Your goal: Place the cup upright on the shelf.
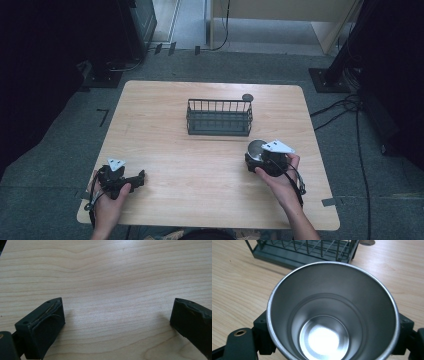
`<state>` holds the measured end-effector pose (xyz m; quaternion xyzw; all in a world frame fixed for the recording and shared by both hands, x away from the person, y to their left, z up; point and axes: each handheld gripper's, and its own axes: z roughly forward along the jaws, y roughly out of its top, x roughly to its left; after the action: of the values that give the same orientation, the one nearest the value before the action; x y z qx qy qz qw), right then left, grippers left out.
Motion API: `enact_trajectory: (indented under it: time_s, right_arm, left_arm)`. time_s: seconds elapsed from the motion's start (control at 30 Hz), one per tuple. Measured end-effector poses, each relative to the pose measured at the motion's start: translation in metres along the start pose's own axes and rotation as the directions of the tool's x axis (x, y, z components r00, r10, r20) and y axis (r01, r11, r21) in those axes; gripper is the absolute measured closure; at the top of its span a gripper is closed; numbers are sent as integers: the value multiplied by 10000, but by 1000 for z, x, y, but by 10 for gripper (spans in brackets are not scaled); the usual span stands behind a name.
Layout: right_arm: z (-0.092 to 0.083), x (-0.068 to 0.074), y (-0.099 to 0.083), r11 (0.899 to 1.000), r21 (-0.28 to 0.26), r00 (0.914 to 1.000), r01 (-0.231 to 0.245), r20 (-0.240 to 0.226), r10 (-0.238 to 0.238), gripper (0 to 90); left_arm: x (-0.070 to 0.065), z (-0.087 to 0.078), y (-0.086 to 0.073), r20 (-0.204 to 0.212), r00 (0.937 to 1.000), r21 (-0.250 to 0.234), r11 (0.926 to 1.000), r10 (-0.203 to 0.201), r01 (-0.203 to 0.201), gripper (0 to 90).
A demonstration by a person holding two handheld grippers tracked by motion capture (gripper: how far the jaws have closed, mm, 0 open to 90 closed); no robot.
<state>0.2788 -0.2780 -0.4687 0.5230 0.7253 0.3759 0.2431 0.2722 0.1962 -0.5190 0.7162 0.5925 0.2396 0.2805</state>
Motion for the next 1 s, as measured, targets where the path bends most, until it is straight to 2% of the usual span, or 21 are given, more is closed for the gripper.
enact_trajectory:
  time_s: [0.43,1.0]
  right_arm:
    - [-2,16,31,9981,-462,9987,403,-281,-417,181]
    - [-1,31,67,9932,-817,9954,824,-418,-860,181]
  left_arm:
    - [0,0,0,-1,10000,1,10000,1,-1,0]
    - [0,0,0,-2,10000,-2,10000,-2,2,0]
